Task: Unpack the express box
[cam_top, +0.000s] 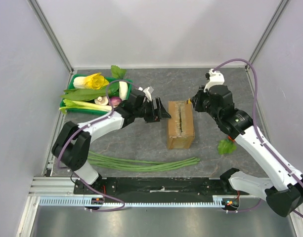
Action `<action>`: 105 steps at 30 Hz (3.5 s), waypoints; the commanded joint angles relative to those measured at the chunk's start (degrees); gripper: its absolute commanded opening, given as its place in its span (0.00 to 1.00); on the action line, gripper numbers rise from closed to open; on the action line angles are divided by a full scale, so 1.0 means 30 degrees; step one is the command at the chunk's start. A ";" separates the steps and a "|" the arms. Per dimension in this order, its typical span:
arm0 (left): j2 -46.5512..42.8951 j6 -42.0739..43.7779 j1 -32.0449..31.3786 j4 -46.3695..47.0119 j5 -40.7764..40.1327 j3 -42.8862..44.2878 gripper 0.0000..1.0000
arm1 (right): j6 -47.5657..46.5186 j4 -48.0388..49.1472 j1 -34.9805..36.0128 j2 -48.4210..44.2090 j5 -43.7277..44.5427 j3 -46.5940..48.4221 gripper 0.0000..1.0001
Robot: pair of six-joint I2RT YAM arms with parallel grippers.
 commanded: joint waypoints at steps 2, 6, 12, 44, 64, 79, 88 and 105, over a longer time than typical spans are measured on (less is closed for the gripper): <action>0.1860 0.0438 -0.0043 -0.1201 -0.0365 0.2249 0.79 | 0.0294 0.1669 0.0028 0.0061 0.0253 -0.0940 0.00; 0.2916 -0.0147 -0.0044 -0.1410 -0.0249 0.3245 0.71 | 0.0470 0.2606 0.0086 0.0558 0.0224 -0.1615 0.00; 0.4148 -0.2984 -0.0073 -0.3284 0.0013 0.4450 0.63 | 0.0236 0.3633 0.2047 0.1613 0.3793 -0.1851 0.00; 0.3767 -0.7765 -0.0278 -0.1879 -0.1040 0.3424 0.49 | 0.0177 0.4865 0.2723 0.5187 0.6347 -0.2525 0.00; 0.4997 -0.6714 0.0279 0.1577 0.0249 0.5062 0.60 | -0.3543 0.6183 0.2723 0.7971 0.4474 0.0551 0.00; 0.6960 -0.3841 0.0953 -0.1584 -0.2473 0.7845 0.63 | -0.2547 0.4163 0.2753 0.6653 0.2802 -0.1207 0.00; 0.7781 -0.5801 0.0836 -0.2436 -0.3206 0.7906 0.60 | -0.1465 0.1791 0.2782 0.6214 0.3504 -0.0505 0.00; 0.8513 -0.6154 0.0308 -0.4310 -0.5229 0.9165 0.57 | 0.2315 -0.2605 0.3954 0.6067 0.3857 0.0932 0.00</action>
